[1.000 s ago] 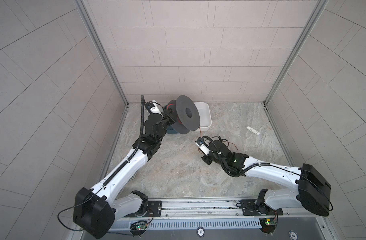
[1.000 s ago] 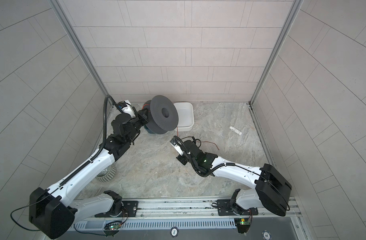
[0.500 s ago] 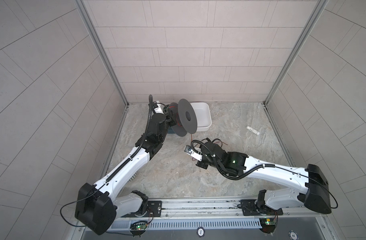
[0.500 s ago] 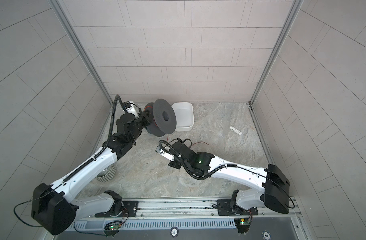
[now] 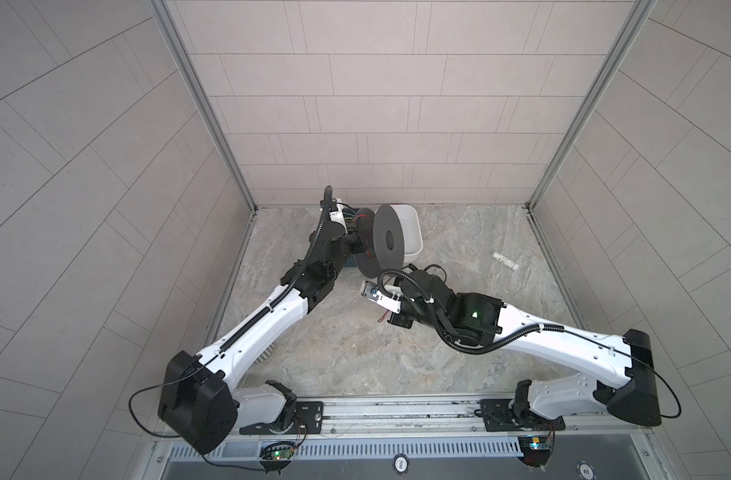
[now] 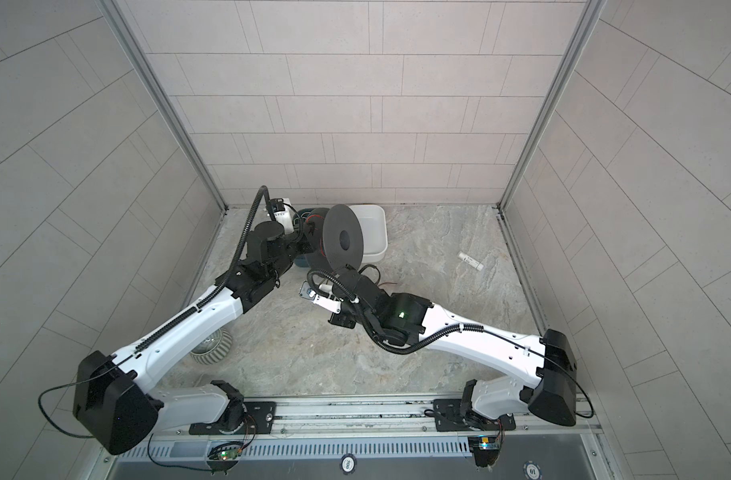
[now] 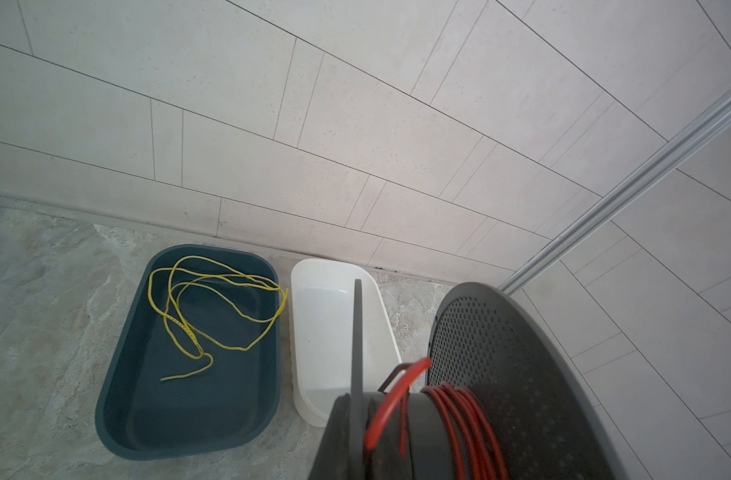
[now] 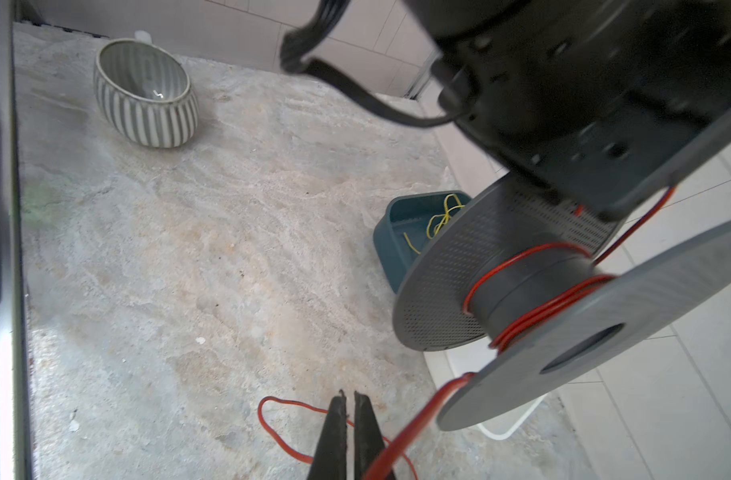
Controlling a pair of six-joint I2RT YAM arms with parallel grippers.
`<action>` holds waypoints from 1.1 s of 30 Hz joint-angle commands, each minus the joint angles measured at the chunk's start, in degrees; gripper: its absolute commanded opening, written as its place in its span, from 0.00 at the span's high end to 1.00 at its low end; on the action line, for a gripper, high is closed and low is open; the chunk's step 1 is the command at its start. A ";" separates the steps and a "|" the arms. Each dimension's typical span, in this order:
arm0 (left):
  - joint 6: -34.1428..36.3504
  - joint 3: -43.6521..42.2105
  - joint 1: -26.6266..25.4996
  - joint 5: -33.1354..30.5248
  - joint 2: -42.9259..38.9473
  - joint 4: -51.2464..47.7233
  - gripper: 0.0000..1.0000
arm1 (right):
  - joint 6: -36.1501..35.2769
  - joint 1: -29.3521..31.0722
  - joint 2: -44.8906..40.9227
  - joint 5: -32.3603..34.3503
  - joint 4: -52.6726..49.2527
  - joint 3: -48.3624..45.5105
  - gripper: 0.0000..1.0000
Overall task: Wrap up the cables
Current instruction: 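Raise the red cable over the spool hub with the right gripper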
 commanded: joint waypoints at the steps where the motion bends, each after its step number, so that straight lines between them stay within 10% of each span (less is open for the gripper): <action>1: 3.72 3.90 -0.42 -0.59 -0.34 2.06 1.00 | -1.62 0.81 0.92 8.77 -1.51 3.70 1.00; 14: 6.44 5.92 -2.21 0.26 1.23 -0.12 1.00 | -1.83 -0.46 4.89 33.82 4.01 8.34 1.00; 33: 14.59 5.34 -3.74 13.01 1.97 1.79 1.00 | 8.12 -16.71 7.62 19.17 2.31 17.41 0.97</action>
